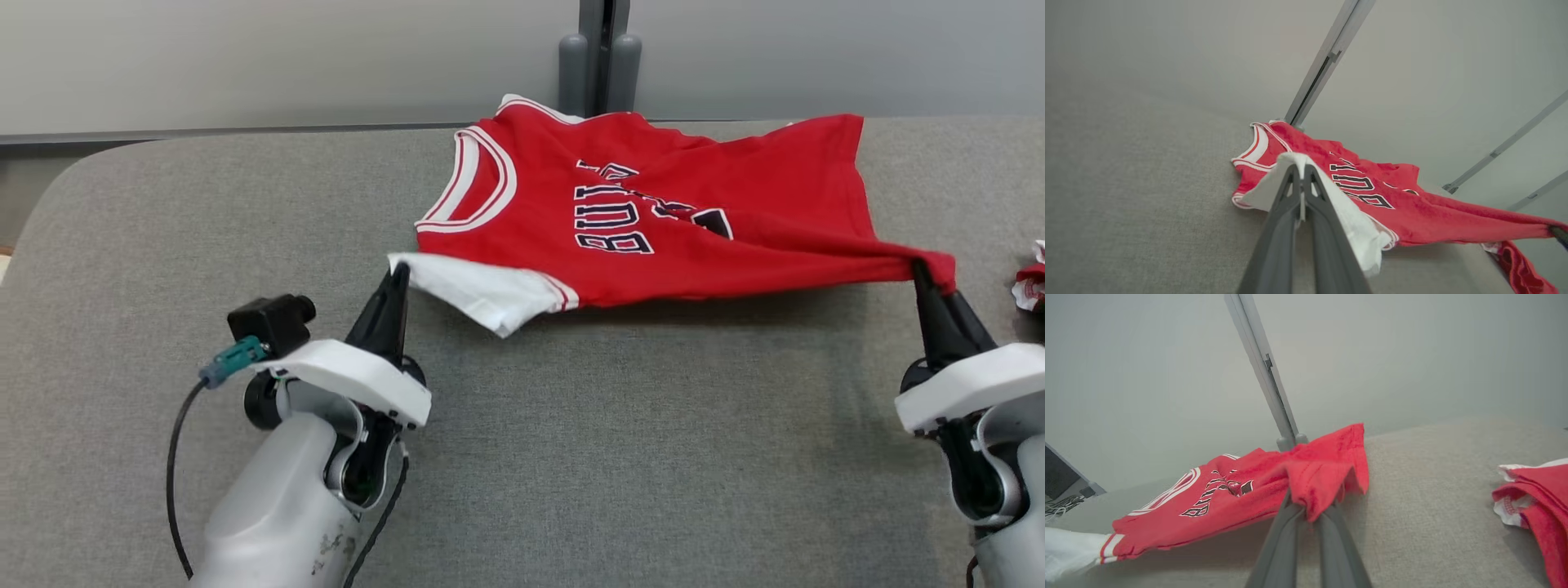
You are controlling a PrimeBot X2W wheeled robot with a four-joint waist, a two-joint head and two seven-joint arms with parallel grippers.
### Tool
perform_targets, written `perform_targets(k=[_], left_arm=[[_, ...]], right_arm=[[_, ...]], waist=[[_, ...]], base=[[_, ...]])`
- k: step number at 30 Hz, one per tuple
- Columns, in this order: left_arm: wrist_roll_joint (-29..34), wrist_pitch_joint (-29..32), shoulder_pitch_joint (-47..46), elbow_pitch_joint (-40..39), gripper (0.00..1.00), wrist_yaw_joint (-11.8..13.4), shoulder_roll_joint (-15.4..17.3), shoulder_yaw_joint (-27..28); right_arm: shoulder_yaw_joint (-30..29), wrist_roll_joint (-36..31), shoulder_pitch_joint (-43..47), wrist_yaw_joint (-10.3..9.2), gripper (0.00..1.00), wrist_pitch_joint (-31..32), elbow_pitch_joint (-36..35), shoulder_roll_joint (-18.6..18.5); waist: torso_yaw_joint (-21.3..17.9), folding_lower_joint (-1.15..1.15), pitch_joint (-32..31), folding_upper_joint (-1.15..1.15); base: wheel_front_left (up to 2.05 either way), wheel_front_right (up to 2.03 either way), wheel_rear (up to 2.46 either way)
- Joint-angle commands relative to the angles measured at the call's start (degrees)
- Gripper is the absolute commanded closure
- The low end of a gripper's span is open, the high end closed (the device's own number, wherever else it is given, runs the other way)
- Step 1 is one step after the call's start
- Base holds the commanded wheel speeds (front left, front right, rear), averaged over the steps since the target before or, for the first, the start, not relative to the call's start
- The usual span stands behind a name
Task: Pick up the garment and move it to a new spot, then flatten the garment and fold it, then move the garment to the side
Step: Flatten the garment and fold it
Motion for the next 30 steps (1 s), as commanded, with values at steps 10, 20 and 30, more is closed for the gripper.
perform_targets(k=[10, 20, 30], left_arm=[[-8.8, -0.3, 0.8, -30.6, 1.0, -0.3, 3.8, 6.1], [-10.9, 4.8, -0.1, -52.0, 1.0, 8.5, 6.5, 10.5], [-8.9, 11.6, -12.0, -49.5, 1.0, 17.2, 8.6, 12.6]], right_arm=[[3.4, 3.8, -7.5, -0.01, 1.0, 3.1, -6.3, -6.5], [-0.4, 10.3, -10.1, 0.0, 1.0, 11.4, -16.6, -7.9], [-5.1, 9.5, -20.9, 0.0, 1.0, 25.4, -22.2, -4.7]], waist=[[1.8, 0.0, -6.0, 0.0], [2.3, 0.0, -8.2, 0.0], [1.7, 0.0, 1.6, 0.0]], base=[[0.0, 0.0, 0.0], [0.0, 0.0, 0.0], [0.0, 0.0, 0.0]])
